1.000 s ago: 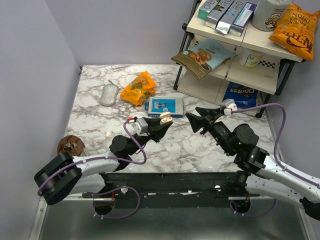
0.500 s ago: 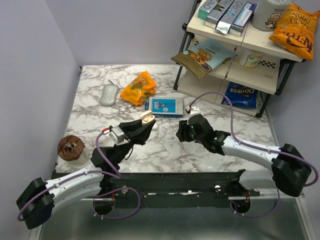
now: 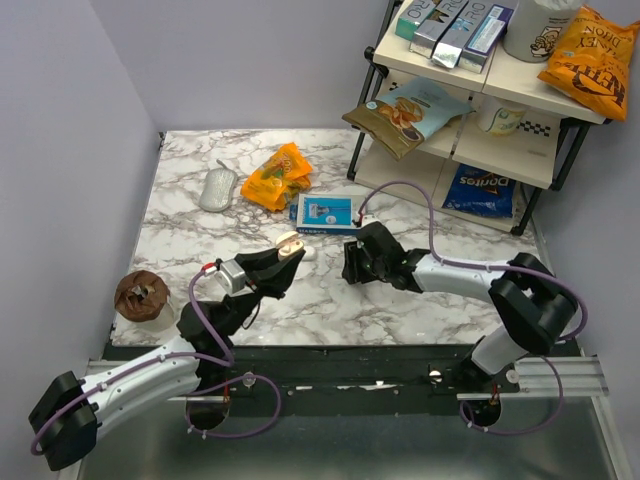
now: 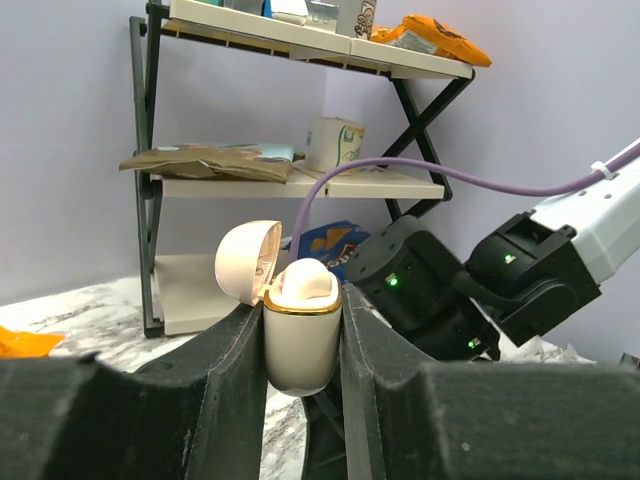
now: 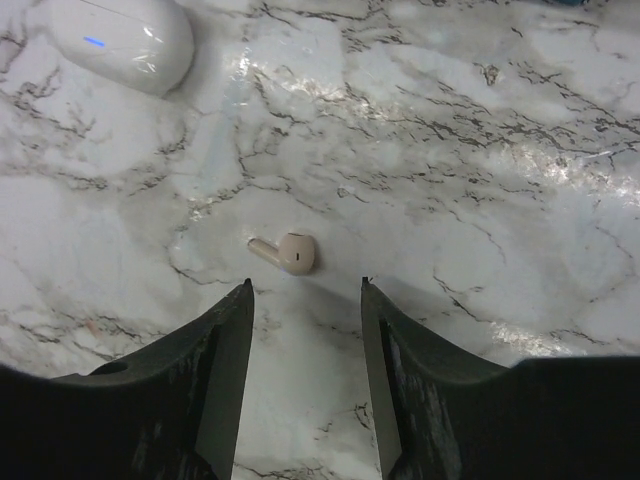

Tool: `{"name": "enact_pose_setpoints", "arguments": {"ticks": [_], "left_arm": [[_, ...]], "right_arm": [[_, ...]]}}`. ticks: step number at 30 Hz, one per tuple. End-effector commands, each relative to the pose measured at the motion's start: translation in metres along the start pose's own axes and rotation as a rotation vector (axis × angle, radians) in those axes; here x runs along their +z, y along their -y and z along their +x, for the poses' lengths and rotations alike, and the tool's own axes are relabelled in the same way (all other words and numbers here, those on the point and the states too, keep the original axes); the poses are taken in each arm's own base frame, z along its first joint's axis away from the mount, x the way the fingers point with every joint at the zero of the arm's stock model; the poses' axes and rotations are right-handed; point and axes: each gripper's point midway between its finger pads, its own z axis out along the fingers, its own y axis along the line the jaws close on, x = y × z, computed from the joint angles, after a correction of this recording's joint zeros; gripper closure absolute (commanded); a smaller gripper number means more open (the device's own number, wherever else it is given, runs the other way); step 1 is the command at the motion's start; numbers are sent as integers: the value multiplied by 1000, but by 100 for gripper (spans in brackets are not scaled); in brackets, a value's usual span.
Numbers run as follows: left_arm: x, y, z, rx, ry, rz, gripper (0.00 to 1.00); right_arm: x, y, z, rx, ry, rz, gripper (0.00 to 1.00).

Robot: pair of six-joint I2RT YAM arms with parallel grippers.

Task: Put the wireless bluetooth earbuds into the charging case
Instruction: Pick up the earbud from the center of the board.

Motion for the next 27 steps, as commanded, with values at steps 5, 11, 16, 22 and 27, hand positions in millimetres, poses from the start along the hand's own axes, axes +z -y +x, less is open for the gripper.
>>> {"name": "enact_pose_setpoints", "arguments": {"ticks": [5,11,16,22,27], "left_arm": [[-4,-3,-2,2,2,-19,100],[-4,-3,1,4,-3,-19,100],[-4,-3,1,5,-6,-19,100],[-4,-3,2,4,-9,-20,100],[-4,-2,2,2,-8,-15,100]], "right_arm": [[14,-8,-1,29,-31,-35,48],[19,-8,-2,16,-38,-32,50],[23,-7,-3,11,-40,-26,54],[24,-4,1,14,-50,-22,59],[26,-2,5,10,-61,-19,61]]}}
